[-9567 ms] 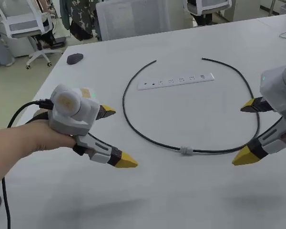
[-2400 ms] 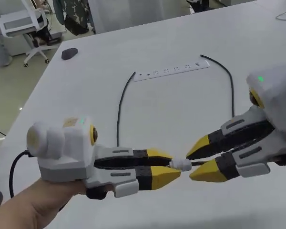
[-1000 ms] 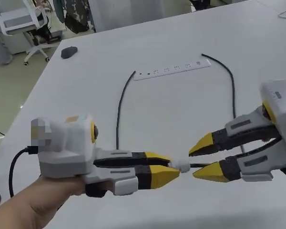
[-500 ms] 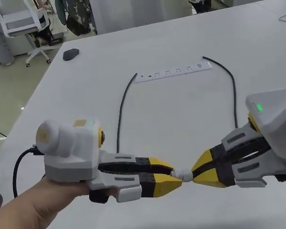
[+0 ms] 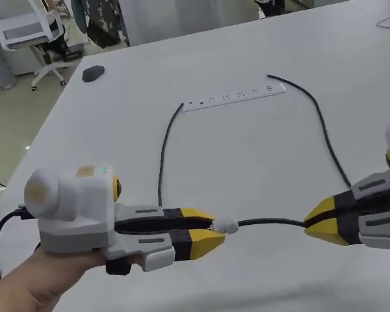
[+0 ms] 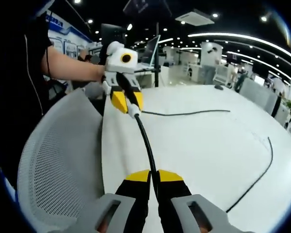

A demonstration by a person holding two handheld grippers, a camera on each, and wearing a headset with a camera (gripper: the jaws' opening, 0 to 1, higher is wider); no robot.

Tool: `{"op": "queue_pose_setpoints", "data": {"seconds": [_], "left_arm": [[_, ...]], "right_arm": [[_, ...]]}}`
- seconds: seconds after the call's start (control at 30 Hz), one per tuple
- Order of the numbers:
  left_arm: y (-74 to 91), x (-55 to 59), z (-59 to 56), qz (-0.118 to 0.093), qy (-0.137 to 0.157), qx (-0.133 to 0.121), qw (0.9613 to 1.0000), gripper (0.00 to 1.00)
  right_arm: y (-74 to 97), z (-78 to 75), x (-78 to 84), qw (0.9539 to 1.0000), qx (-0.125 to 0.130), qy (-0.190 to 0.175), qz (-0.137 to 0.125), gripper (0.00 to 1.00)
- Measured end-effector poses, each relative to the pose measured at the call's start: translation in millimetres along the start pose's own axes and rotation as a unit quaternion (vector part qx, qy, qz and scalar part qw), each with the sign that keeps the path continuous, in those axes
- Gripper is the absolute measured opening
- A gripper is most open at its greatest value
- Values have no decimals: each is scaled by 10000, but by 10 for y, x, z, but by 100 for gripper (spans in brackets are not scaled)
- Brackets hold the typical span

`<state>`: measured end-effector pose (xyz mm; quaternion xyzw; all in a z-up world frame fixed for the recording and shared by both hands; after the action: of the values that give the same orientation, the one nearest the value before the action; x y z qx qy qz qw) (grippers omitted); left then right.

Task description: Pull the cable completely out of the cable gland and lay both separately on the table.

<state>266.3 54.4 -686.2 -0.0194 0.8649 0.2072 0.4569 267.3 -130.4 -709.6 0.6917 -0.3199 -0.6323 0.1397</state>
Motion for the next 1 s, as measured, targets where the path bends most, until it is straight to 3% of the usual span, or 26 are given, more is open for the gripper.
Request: {"op": "queue_pose_setpoints", "data": {"seconds": [0.13,0.23,0.33,0.43,0.47,0.5,0.53,0.57,0.83,1.0], "left_arm": [[65,1,39,-46,-28,-126,9999,15],[115,12,60,-39,-67,-220,9997,15],[135,8,61,-54,-67,-249,9997,15],[169,-4,83,-75,-97,-329,9994,14],[185,-8,92,-95,-87,-338,9993,14],[194,-11,91,-111,-69,-324,9994,14],[193,-13,80,-132,-35,-285,9995,14],[192,-9,81,-115,-59,-295,9995,14],[173,-20,87,-121,-95,-319,9994,14],[186,-32,82,-134,-115,-353,9992,14]], "right_arm": [[151,-105,301,9980,377,-33,506,0],[270,-176,489,9954,599,-444,602,0],[363,-257,653,9919,817,-570,783,0],[473,-338,988,9810,1071,-587,1505,0],[495,-349,1060,9776,1138,-717,1618,0],[502,-353,1096,9773,1144,-788,1602,0],[477,-326,1048,9819,1036,-889,1313,0],[484,-327,1046,9806,1073,-1017,1287,0],[394,-277,1075,9791,859,-564,1754,0],[370,-274,1086,9790,800,-500,1809,1]]}}
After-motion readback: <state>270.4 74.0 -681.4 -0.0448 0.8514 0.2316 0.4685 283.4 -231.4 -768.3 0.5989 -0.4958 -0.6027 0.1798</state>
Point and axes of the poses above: the centre of the closed fingertips' face, and the gripper's own axes: y roughly backward along the fingers, z roughly to its left, x roughly out of its underside, the point moved 4 cm from there along y, roughly backward along the fingers, and after that the axes turned 13 degrees about y, right-handed, at the moved point
